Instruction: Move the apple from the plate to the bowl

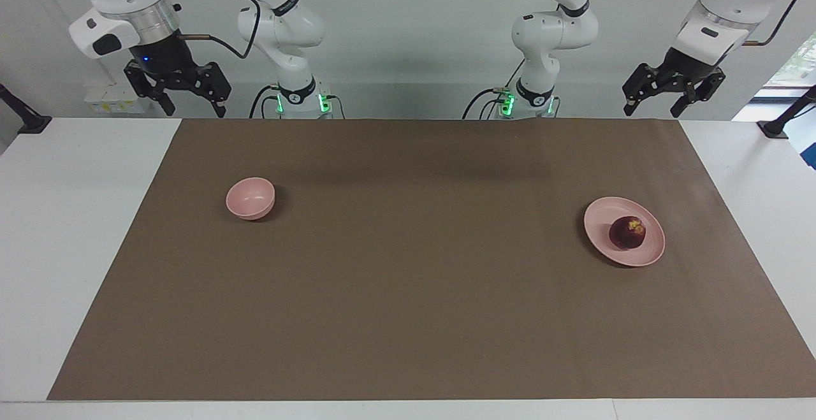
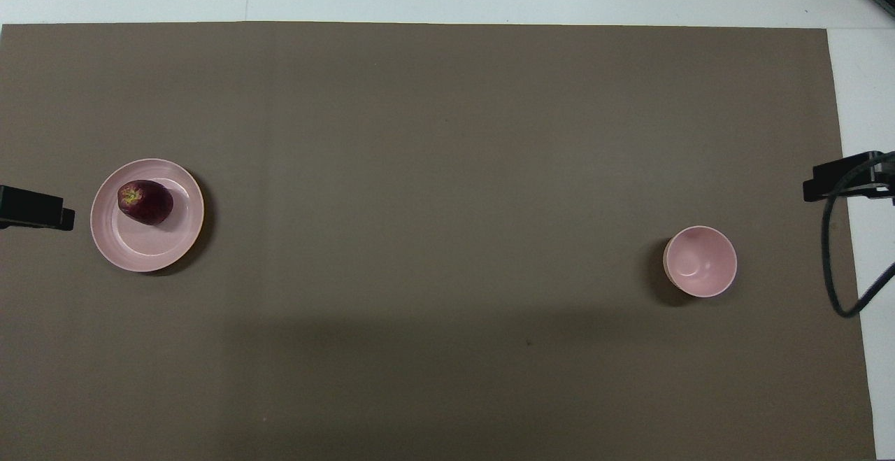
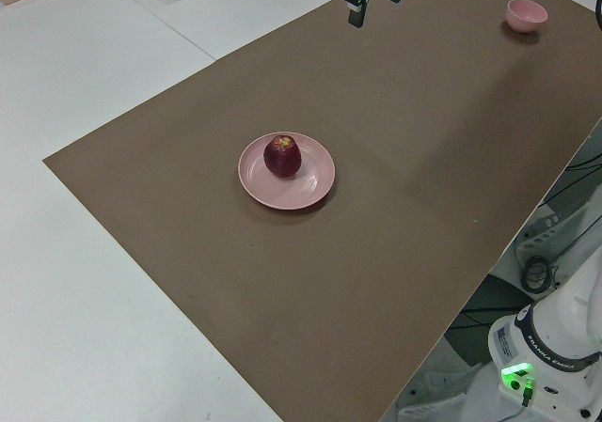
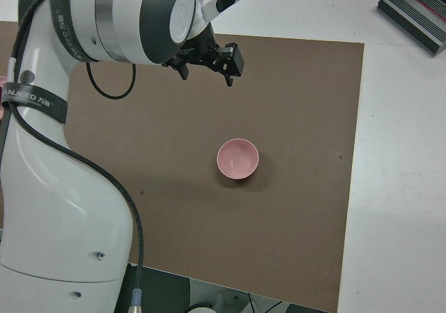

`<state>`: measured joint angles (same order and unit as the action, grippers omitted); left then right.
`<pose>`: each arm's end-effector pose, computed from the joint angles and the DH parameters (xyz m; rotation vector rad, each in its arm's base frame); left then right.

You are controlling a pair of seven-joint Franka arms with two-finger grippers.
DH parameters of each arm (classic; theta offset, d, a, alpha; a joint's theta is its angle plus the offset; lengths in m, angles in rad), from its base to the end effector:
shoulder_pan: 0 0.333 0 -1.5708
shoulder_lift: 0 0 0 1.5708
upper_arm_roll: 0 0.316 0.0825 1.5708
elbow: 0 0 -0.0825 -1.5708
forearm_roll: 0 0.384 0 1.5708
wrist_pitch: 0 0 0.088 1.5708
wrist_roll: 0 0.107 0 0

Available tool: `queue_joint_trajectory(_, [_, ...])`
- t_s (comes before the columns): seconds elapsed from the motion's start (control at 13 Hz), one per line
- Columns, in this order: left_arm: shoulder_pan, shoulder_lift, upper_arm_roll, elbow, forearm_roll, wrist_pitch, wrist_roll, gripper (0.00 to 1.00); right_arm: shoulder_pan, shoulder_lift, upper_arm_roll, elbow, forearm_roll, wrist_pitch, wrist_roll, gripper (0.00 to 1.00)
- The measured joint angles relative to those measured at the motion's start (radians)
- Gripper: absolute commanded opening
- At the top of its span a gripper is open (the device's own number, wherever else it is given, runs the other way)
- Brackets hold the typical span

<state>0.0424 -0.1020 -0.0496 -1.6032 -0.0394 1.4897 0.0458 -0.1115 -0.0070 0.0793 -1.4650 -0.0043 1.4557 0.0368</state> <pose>0.5140 -0.0097 0.6568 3.1059 -0.0865 -0.0170 0.5400 -0.0177 0.6676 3.1349 -0.1090 -0.0036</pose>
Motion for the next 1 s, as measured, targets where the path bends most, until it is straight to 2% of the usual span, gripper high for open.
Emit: queue_joint_trajectory(1.0, [0.028,-0.001,-0.006,0.0,-0.001,0.001,0.0,1.0,0.0,0.0,0.0,0.0,0.0,0.0,0.0,1.0])
